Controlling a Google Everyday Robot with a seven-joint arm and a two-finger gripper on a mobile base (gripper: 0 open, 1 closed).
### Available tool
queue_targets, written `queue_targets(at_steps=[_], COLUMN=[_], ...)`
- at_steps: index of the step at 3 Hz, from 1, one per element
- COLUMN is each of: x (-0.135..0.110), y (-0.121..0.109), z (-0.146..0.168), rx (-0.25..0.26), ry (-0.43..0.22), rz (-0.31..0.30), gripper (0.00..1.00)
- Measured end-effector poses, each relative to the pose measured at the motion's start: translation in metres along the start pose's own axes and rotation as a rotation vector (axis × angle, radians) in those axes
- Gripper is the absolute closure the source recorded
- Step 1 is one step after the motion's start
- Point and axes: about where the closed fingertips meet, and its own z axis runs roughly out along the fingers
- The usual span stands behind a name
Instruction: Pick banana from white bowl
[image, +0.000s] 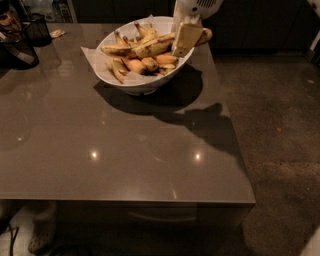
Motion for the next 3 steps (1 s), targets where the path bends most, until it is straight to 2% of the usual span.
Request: queue_targets(at_steps=[1,2,3], x=[0.0,0.0,0.0], y=[0.001,0.01,0.041], z=[0.001,-0.012,-0.038], rx=[0.0,0.003,-0.002], ry=[0.001,-0.023,-0.08], rz=[-0.002,-0.007,0.014], gripper=[1.0,1.0,1.0])
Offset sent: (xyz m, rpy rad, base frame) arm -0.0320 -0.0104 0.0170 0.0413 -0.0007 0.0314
